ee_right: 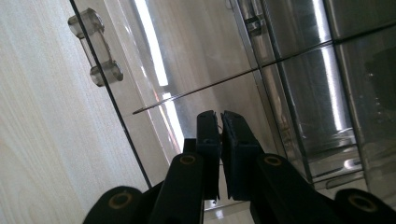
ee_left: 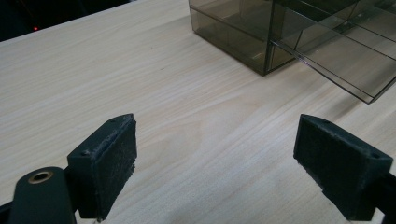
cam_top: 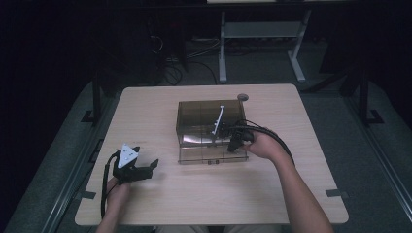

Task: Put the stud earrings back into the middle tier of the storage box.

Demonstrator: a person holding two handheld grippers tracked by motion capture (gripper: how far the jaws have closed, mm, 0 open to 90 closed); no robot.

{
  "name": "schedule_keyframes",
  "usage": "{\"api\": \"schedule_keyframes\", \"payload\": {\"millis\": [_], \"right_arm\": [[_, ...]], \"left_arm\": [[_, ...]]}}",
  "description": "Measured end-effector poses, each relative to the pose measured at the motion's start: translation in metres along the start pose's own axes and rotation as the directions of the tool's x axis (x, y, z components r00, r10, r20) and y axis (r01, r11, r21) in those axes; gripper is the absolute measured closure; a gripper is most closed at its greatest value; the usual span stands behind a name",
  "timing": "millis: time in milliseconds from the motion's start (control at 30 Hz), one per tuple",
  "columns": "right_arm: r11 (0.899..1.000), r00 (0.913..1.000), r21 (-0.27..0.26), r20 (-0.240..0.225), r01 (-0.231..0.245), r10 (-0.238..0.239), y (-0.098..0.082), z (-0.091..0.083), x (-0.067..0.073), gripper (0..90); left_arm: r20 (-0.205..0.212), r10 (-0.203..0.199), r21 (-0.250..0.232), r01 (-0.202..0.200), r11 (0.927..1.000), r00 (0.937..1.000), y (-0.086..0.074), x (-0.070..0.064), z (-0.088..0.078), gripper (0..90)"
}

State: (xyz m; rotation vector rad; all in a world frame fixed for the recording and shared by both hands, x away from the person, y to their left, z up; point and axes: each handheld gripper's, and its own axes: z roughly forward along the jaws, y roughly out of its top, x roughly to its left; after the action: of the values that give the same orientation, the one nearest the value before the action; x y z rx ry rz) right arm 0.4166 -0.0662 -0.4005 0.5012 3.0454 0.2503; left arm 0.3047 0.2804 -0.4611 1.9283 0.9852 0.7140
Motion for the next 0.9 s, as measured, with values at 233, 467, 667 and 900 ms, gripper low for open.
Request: {"api": "schedule_keyframes", "payload": {"millis": [233, 467, 667, 900], "right_arm": [[1.0, 1.0, 0.0, -0.007, -0.005, 0.005, 0.0, 0.001, -0.001, 84.8], [1.0, 0.9999, -0.015, -0.013, -0.011, 0.011, -0.003, -0.003, -0.001, 82.3], [0.999, 0.9994, -0.032, -0.029, -0.021, 0.02, -0.007, -0.01, -0.001, 79.7], [0.998, 0.999, -0.06, -0.033, -0.031, 0.029, -0.012, -0.017, -0.001, 74.6]], "left_arm": [[0.0, -0.001, -0.001, 0.001, 1.0, 1.0, 0.0, 0.001, 0.0, 12.9], [-0.002, -0.003, 0.0, 0.003, 1.0, 1.0, 0.0, 0.0, 0.0, 12.9], [-0.005, -0.002, 0.001, 0.002, 1.0, 1.0, 0.0, 0.001, 0.001, 12.8], [-0.008, -0.001, 0.002, 0.001, 1.0, 1.0, 0.0, 0.001, 0.001, 12.9]]}}
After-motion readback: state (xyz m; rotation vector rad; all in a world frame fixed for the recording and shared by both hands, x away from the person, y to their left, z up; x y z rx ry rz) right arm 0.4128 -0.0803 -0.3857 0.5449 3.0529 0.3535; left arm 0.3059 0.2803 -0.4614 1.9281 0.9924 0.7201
